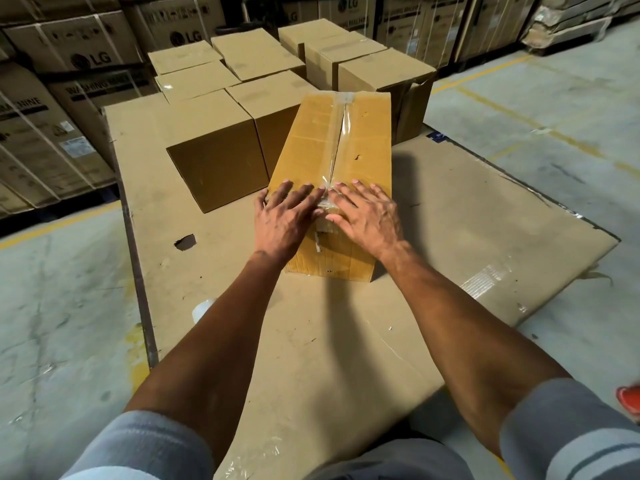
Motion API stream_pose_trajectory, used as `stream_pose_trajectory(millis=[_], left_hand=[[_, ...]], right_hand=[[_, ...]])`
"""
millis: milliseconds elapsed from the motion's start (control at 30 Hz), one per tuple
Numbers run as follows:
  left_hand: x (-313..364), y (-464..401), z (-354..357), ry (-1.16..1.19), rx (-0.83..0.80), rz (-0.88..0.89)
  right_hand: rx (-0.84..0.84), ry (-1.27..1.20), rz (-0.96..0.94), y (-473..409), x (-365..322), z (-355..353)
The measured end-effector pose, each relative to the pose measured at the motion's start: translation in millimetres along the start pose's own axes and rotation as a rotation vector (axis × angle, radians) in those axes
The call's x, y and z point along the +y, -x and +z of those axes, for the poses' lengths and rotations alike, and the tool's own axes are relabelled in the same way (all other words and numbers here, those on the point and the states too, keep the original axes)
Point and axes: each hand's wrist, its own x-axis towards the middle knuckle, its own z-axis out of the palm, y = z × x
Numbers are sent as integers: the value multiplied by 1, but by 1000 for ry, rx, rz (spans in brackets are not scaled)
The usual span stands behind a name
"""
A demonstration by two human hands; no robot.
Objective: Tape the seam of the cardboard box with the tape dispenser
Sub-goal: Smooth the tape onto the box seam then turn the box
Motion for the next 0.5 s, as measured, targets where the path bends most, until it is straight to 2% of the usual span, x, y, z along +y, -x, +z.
stream_pose_trajectory(millis=[267, 400, 500], left_hand=[[-6, 3, -1, -43, -53, 80], [-11, 2, -6, -79, 17, 165], [-7, 1, -4, 10, 110, 231]], right_hand=[[-42, 21, -47, 2, 2, -1], [78, -52, -84, 6, 5, -7], [167, -77, -152, 7, 2, -1]])
